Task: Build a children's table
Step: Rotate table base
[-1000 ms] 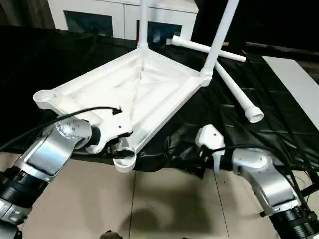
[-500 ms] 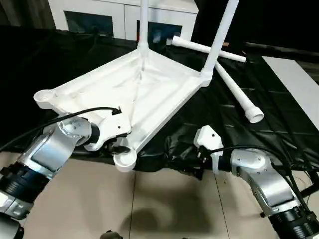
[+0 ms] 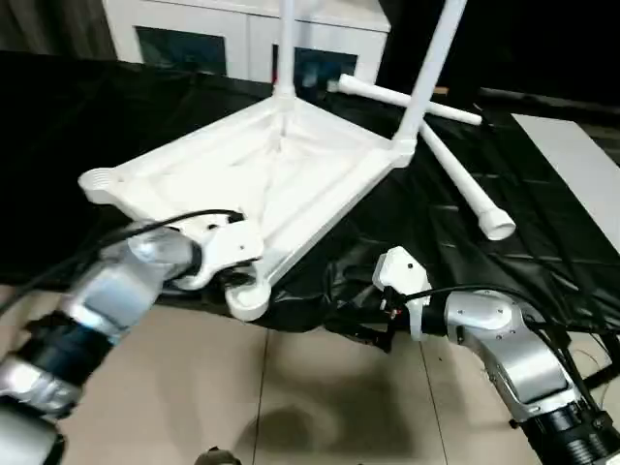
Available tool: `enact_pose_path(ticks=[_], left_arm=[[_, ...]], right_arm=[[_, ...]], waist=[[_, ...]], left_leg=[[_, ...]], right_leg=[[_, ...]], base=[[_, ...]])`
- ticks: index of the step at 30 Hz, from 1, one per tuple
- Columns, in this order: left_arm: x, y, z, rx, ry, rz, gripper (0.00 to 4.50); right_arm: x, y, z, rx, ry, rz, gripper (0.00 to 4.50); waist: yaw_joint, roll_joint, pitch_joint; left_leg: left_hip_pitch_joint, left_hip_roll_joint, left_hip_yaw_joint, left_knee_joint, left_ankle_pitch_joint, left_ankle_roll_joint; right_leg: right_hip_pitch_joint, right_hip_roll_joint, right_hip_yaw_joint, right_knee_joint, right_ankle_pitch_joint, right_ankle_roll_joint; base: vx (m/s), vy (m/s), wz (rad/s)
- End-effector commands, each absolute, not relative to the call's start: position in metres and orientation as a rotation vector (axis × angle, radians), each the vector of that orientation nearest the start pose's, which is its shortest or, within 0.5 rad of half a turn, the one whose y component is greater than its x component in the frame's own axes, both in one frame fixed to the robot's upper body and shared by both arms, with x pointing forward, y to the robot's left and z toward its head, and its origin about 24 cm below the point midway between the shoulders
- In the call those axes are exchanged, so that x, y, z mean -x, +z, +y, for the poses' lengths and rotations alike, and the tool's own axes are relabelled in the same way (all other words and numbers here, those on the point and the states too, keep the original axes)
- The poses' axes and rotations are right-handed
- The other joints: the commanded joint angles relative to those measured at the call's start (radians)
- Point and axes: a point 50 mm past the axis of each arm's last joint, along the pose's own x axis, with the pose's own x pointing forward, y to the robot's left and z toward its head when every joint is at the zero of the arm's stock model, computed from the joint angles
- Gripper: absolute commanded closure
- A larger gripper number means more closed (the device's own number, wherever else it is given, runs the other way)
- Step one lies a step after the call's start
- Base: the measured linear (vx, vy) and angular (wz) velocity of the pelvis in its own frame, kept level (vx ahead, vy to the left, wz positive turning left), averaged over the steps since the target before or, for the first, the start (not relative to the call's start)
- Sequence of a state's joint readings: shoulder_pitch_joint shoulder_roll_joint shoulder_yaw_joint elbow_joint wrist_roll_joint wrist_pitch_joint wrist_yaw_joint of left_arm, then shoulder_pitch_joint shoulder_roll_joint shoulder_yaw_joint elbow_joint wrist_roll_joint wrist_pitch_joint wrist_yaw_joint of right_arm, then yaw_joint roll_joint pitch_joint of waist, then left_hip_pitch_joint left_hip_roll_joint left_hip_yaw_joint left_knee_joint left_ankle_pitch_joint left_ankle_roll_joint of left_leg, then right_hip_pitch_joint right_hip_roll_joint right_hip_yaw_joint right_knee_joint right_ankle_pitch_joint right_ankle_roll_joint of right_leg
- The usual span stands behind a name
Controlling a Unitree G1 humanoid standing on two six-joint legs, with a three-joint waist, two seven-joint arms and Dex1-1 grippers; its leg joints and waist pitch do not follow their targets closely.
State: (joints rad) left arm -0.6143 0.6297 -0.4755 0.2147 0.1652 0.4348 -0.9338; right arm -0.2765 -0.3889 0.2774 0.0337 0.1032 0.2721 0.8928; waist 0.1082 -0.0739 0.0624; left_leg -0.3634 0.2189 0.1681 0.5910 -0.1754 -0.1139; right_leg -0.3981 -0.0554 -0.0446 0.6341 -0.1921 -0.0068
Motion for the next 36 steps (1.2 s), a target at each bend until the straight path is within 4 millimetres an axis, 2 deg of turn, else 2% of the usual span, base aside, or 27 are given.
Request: enact_pose_path(ticks=[1, 3, 4, 5, 6, 8, 9, 10, 12, 14, 16, 17, 18, 20, 21, 22, 23, 24, 25, 26, 27, 29, 30, 31, 32, 33, 36], left_arm=[[-0.343, 0.09, 0.172, -0.897, -0.725, 0.546, 3.58], [-0.351, 0.092, 0.174, -0.891, -0.638, 0.525, 3.69], [-0.357, 0.094, 0.174, -0.871, -0.574, 0.503, 3.69], [-0.361, 0.096, 0.175, -0.854, -0.528, 0.481, 3.94], [-0.369, 0.1, 0.175, -0.821, -0.451, 0.442, 3.98], [-0.375, 0.103, 0.176, -0.805, -0.389, 0.403, 3.98], [-0.379, 0.105, 0.177, -0.803, -0.338, 0.375, 3.98], [-0.379, 0.105, 0.177, -0.803, -0.338, 0.375, 3.98], [-0.383, 0.115, 0.174, -0.781, -0.303, 0.304, 3.98], [-0.381, 0.121, 0.169, -0.717, -0.334, 0.271, 3.98], [-0.378, 0.127, 0.164, -0.669, -0.363, 0.234, 3.98], [-0.373, 0.132, 0.161, -0.602, -0.392, 0.202, 3.98], [-0.373, 0.132, 0.161, -0.596, -0.395, 0.199, 3.81], [-0.368, 0.14, 0.16, -0.497, -0.411, 0.15, 3.64], [-0.363, 0.147, 0.157, -0.386, -0.425, 0.092, 3.64], [-0.353, 0.158, 0.154, -0.235, -0.428, -0.016, 3.59], [-0.353, 0.158, 0.154, -0.235, -0.428, -0.016, 3.59], [-0.337, 0.162, 0.153, -0.067, -0.4, -0.123, 3.28], [-0.331, 0.159, 0.153, -0.025, -0.382, -0.14, 3.19], [-0.331, 0.159, 0.153, -0.025, -0.382, -0.14, 3.19], [-0.324, 0.152, 0.155, -0.019, -0.324, -0.156, 3.19], [-0.303, 0.131, 0.163, 0.045, -0.192, -0.125, 3.19], [-0.303, 0.131, 0.163, 0.045, -0.192, -0.125, 3.19], [-0.295, 0.119, 0.168, -0.001, -0.092, -0.06, 3.19], [-0.294, 0.118, 0.169, -0.011, -0.077, -0.048, 3.19], [-0.289, 0.114, 0.173, -0.029, -0.072, -0.022, 3.19], [-0.284, 0.112, 0.179, -0.067, -0.059, -0.05, 3.19]], right_arm=[[-0.274, 0.067, -0.119, 0.328, 1.109, 0.234, 0.0], [-0.275, 0.067, -0.119, 0.329, 1.102, 0.232, 0.0], [-0.277, 0.067, -0.119, 0.335, 1.089, 0.231, 0.0], [-0.279, 0.066, -0.12, 0.338, 1.072, 0.23, 0.0], [-0.282, 0.066, -0.121, 0.343, 1.039, 0.229, 0.0], [-0.284, 0.066, -0.121, 0.344, 1.017, 0.224, 0.0], [-0.286, 0.066, -0.121, 0.344, 1.003, 0.217, 0.0], [-0.286, 0.066, -0.121, 0.344, 1.003, 0.217, 0.0], [-0.286, 0.069, -0.119, 0.333, 0.997, 0.203, 0.0], [-0.285, 0.07, -0.119, 0.323, 0.995, 0.198, 0.0], [-0.284, 0.07, -0.119, 0.313, 0.987, 0.194, 0.0], [-0.283, 0.07, -0.119, 0.304, 0.97, 0.185, 0.0], [-0.283, 0.07, -0.119, 0.303, 0.968, 0.184, 0.0], [-0.285, 0.072, -0.12, 0.277, 0.924, 0.163, 0.0], [-0.288, 0.076, -0.121, 0.237, 0.863, 0.136, 0.0], [-0.293, 0.082, -0.123, 0.197, 0.759, 0.094, 0.0], [-0.293, 0.082, -0.123, 0.197, 0.759, 0.094, 0.0], [-0.301, 0.087, -0.128, 0.12, 0.575, 0.068, 0.0], [-0.303, 0.087, -0.131, 0.086, 0.5, 0.074, 0.0], [-0.303, 0.087, -0.131, 0.086, 0.5, 0.074, 0.0], [-0.303, 0.088, -0.133, 0.069, 0.43, 0.06, 0.0], [-0.297, 0.085, -0.136, 0.09, 0.329, 0.044, 0.0], [-0.297, 0.085, -0.136, 0.09, 0.329, 0.044, 0.0], [-0.293, 0.081, -0.138, 0.081, 0.287, 0.055, 0.0], [-0.292, 0.081, -0.139, 0.079, 0.278, 0.056, 0.0], [-0.288, 0.076, -0.139, -0.004, 0.252, 0.079, 0.0], [-0.285, 0.073, -0.134, -0.075, 0.264, 0.095, 0.0]], waist=[[-0.002, 0.023, -0.058], [0.002, 0.021, -0.059], [0.003, 0.019, -0.06], [0.002, 0.015, -0.061], [0.001, 0.017, -0.06], [0.0, 0.015, -0.062], [0.0, 0.021, -0.063], [0.001, 0.02, -0.064], [-0.001, 0.024, -0.063], [0.003, 0.029, -0.065], [0.005, 0.029, -0.066], [0.004, 0.028, -0.066], [0.003, 0.027, -0.067], [0.003, 0.027, -0.07], [0.004, 0.028, -0.072], [0.004, 0.025, -0.075], [0.005, 0.025, -0.077], [0.004, 0.024, -0.08], [-0.004, 0.021, -0.077], [-0.002, 0.025, -0.078], [-0.006, 0.026, -0.076], [-0.016, 0.024, -0.072], [-0.018, 0.024, -0.069], [-0.025, 0.025, -0.07], [-0.025, 0.024, -0.067], [-0.025, 0.022, -0.068], [-0.026, 0.025, -0.059]], left_leg=[[0.021, 0.009, 0.0, -0.072, -0.309, -0.023], [0.028, 0.009, 0.0, -0.067, -0.332, -0.021], [0.013, 0.005, -0.006, -0.07, -0.316, -0.018], [0.005, 0.005, -0.011, -0.074, -0.302, -0.02], [0.011, 0.002, -0.009, -0.07, -0.314, -0.021], [0.008, 0.0, -0.01, -0.068, -0.31, -0.014], [0.014, 0.002, -0.012, -0.069, -0.323, -0.012], [0.015, 0.003, -0.013, -0.068, -0.323, -0.01], [0.01, 0.006, -0.016, -0.074, -0.333, -0.011], [0.019, 0.01, -0.016, -0.073, -0.335, -0.013], [0.014, 0.013, -0.016, -0.075, -0.314, -0.016], [0.013, 0.013, -0.015, -0.076, -0.311, -0.016], [0.008, 0.016, -0.016, -0.077, -0.295, -0.02], [0.005, 0.013, -0.012, -0.073, -0.269, -0.019], [0.004, 0.011, -0.01, -0.071, -0.251, -0.018], [0.0, 0.013, -0.011, -0.069, -0.221, -0.021], [-0.004, 0.016, -0.012, -0.07, -0.196, -0.028], [-0.002, 0.014, -0.008, -0.065, -0.157, -0.029], [-0.007, 0.011, -0.004, -0.066, -0.146, -0.023], [-0.001, 0.012, -0.004, -0.065, -0.145, -0.024], [0.001, 0.008, -0.001, -0.065, -0.157, -0.017], [-0.002, 0.013, 0.0, -0.07, -0.178, -0.02], [-0.003, 0.014, 0.0, -0.071, -0.186, -0.018], [0.002, 0.013, 0.003, -0.07, -0.208, -0.017], [0.005, 0.009, 0.003, -0.07, -0.229, -0.011], [0.006, 0.009, 0.003, -0.071, -0.24, -0.01], [0.009, 0.009, -0.003, -0.078, -0.316, -0.01]], right_leg=[[0.027, -0.066, 0.04, -0.1, -0.375, -0.127], [0.022, -0.068, 0.039, -0.104, -0.41, -0.12], [0.033, -0.073, 0.035, -0.107, -0.456, -0.095], [0.04, -0.074, 0.029, -0.109, -0.476, -0.073], [0.03, -0.072, 0.026, -0.117, -0.505, -0.06], [0.031, -0.071, 0.024, -0.12, -0.499, -0.059], [0.027, -0.072, 0.022, -0.123, -0.493, -0.063], [0.027, -0.073, 0.022, -0.122, -0.482, -0.067], [0.032, -0.072, 0.02, -0.119, -0.454, -0.076], [0.028, -0.076, 0.022, -0.115, -0.408, -0.104], [0.032, -0.076, 0.025, -0.104, -0.334, -0.138], [0.033, -0.074, 0.025, -0.102, -0.319, -0.142], [0.039, -0.078, 0.026, -0.096, -0.288, -0.156], [0.039, -0.076, 0.027, -0.092, -0.256, -0.164], [0.04, -0.074, 0.028, -0.089, -0.226, -0.168], [0.045, -0.079, 0.029, -0.08, -0.185, -0.181], [0.049, -0.085, 0.029, -0.073, -0.151, -0.196], [0.044, -0.076, 0.028, -0.066, -0.085, -0.21], [0.045, -0.069, 0.027, -0.065, -0.038, -0.222], [0.044, -0.066, 0.027, -0.062, -0.027, -0.223], [0.043, -0.059, 0.027, -0.066, -0.034, -0.205], [0.048, -0.062, 0.03, -0.071, -0.066, -0.17], [0.048, -0.063, 0.03, -0.075, -0.079, -0.159], [0.044, -0.056, 0.031, -0.078, -0.111, -0.138], [0.039, -0.055, 0.032, -0.086, -0.154, -0.116], [0.039, -0.055, 0.032, -0.088, -0.179, -0.105], [0.029, -0.057, 0.031, -0.103, -0.307, -0.072]], base=[[0.0, 0.0, 0.0], [0.0, 0.0, 0.0], [-0.054, -0.004, 0.02], [-0.05, 0.003, -0.09], [-0.05, 0.003, -0.09], [0.0, 0.0, 0.0], [0.0, 0.0, 0.0], [0.0, 0.0, 0.0], [0.0, 0.0, 0.0], [0.0, 0.0, 0.0], [0.0, 0.0, 0.0], [0.0, 0.0, 0.0], [0.0, 0.0, 0.0], [0.0, 0.0, 0.0], [0.0, 0.0, 0.0], [0.0, 0.0, 0.0], [0.053, -0.012, -0.04], [0.053, -0.012, -0.04], [0.057, -0.002, -0.03], [0.05, 0.007, 0.0], [0.05, 0.007, 0.0], [0.0, 0.0, 0.0], [0.0, 0.0, 0.0], [0.0, 0.0, 0.0], [0.0, 0.0, 0.0], [0.0, 0.0, 0.0], [0.0, 0.0, 0.0]])
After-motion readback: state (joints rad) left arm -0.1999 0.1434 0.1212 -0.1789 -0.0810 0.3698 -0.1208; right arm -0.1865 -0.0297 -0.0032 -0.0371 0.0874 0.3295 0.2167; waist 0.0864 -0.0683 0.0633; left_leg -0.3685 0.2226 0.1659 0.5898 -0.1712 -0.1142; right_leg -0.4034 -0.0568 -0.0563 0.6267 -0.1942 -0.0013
